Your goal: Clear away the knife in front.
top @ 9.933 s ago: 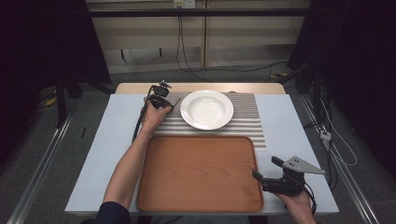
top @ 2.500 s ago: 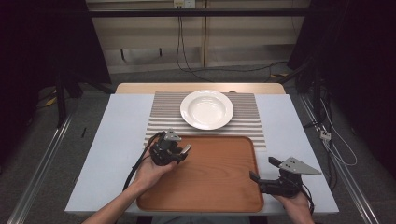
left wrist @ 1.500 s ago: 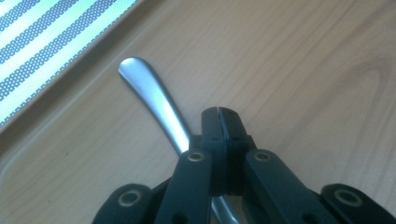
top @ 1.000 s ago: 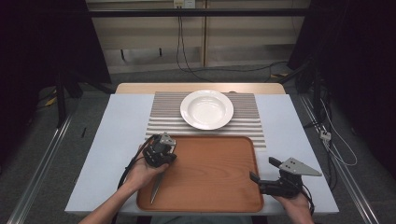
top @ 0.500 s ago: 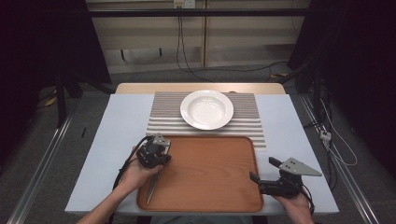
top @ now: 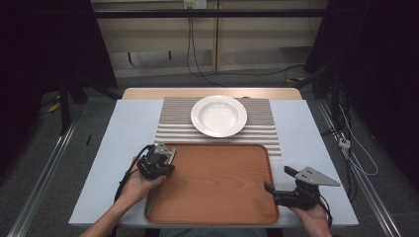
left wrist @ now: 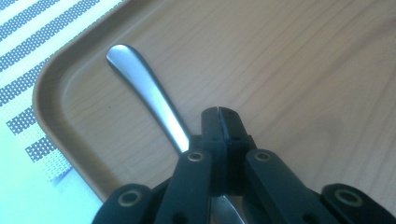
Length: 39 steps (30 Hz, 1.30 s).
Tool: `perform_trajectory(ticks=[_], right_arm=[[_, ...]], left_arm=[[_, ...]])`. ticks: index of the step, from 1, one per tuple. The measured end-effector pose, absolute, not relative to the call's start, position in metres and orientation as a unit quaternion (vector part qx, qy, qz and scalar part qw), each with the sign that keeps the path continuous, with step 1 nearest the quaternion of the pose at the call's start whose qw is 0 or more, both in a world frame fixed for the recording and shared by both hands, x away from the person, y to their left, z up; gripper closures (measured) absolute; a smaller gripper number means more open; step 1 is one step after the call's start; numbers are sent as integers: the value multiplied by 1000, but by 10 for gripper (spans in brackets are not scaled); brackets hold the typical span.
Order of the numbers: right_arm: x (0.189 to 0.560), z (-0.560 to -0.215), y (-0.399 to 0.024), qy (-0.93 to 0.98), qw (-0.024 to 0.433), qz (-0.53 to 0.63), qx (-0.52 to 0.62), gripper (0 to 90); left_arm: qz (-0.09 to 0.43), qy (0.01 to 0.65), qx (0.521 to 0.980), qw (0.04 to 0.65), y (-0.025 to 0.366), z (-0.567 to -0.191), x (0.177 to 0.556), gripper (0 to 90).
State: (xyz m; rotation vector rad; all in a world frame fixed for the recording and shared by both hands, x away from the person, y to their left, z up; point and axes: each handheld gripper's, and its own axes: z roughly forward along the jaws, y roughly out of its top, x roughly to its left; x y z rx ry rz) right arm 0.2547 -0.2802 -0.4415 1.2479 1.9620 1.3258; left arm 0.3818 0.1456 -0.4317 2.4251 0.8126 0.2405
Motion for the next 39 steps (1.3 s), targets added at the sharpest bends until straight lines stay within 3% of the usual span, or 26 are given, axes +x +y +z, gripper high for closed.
perform_trajectory(ticks=[8, 24, 31, 35, 36, 37, 38, 39], right_arm=[[255, -442, -280, 713, 230, 482, 454, 69], [255, -442, -280, 714, 229, 481, 454, 69], [256, -442, -279, 715, 230, 480, 453, 69], [256, -442, -279, 715, 230, 480, 453, 69], [256, -442, -279, 715, 230, 480, 454, 69], [256, -442, -279, 715, 230, 480, 454, 69], [256, -442, -279, 715, 230, 480, 454, 69], [256, -442, -280, 716, 230, 479, 453, 69]], left_arm=[[120, 326, 901, 261, 142, -430, 373, 900], [108, 354, 887, 275, 158, -431, 375, 900], [102, 336, 890, 292, 159, -432, 375, 884], [103, 324, 885, 317, 157, -430, 374, 752], [111, 320, 883, 326, 157, -429, 373, 695], [119, 324, 877, 335, 157, -427, 372, 537], [127, 331, 870, 342, 158, -426, 372, 537], [131, 336, 866, 348, 158, -426, 373, 442]])
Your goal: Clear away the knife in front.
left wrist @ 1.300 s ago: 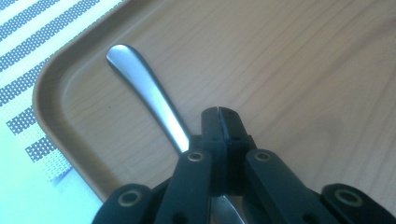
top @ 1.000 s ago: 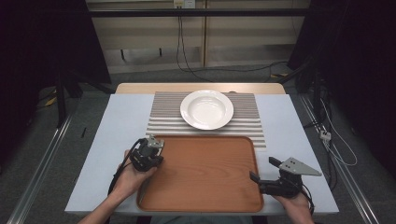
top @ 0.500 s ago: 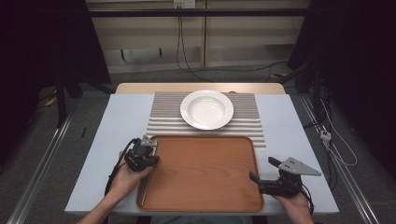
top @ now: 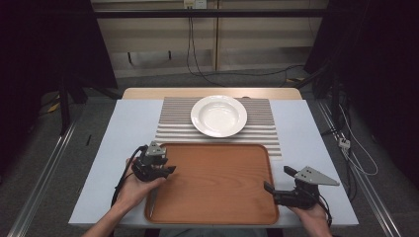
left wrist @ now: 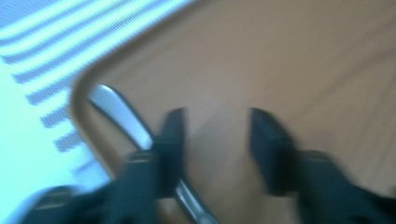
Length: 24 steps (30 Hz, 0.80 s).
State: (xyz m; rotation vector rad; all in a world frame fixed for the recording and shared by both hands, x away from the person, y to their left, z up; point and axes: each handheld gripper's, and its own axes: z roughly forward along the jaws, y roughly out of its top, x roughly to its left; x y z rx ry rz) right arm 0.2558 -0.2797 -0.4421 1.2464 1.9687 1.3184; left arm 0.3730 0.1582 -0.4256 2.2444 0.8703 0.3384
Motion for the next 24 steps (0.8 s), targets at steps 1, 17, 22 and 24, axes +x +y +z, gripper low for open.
perform_trajectory(ticks=[1, 17, 22, 24], right_arm=[[256, -442, -280, 715, 230, 480, 454, 69], [256, -442, -281, 712, 233, 478, 458, 67], [256, -442, -281, 712, 233, 477, 459, 67], [255, -442, -281, 712, 233, 477, 460, 67]], left_arm=[[125, 339, 862, 355, 159, -425, 374, 367], [158, 365, 820, 413, 175, -409, 355, 61], [152, 363, 820, 416, 181, -408, 345, 61], [150, 358, 821, 419, 185, -409, 341, 62]])
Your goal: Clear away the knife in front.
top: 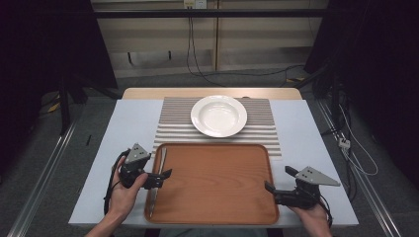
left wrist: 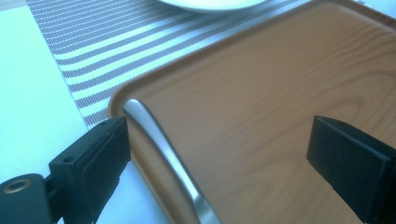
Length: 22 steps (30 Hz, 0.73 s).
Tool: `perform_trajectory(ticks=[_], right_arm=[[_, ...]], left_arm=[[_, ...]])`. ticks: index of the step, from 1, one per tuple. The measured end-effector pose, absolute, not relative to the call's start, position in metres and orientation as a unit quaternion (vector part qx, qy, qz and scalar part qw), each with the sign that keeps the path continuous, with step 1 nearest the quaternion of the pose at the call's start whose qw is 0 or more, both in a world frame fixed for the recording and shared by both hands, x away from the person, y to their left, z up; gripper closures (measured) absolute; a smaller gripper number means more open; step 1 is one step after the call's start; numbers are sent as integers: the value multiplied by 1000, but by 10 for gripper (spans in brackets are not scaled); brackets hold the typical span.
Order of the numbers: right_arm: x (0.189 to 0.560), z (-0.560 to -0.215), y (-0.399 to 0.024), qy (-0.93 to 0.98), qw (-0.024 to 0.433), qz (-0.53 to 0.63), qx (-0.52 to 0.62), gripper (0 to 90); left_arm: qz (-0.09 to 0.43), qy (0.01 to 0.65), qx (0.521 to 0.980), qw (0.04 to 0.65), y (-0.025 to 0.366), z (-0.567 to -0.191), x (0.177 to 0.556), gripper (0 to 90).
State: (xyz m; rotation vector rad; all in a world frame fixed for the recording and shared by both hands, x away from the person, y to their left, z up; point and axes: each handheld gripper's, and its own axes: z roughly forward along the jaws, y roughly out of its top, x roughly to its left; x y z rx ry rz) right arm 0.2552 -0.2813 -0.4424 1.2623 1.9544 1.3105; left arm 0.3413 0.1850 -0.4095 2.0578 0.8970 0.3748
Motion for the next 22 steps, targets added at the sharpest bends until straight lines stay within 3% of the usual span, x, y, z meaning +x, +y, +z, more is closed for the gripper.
perform_trajectory(ticks=[17, 22], right_arm=[[251, -442, -283, 708, 239, 476, 463, 67], [252, -442, -284, 707, 237, 479, 464, 66]], left_arm=[[193, 390, 788, 434, 205, -421, 324, 59], [185, 385, 796, 428, 204, -423, 323, 58]])
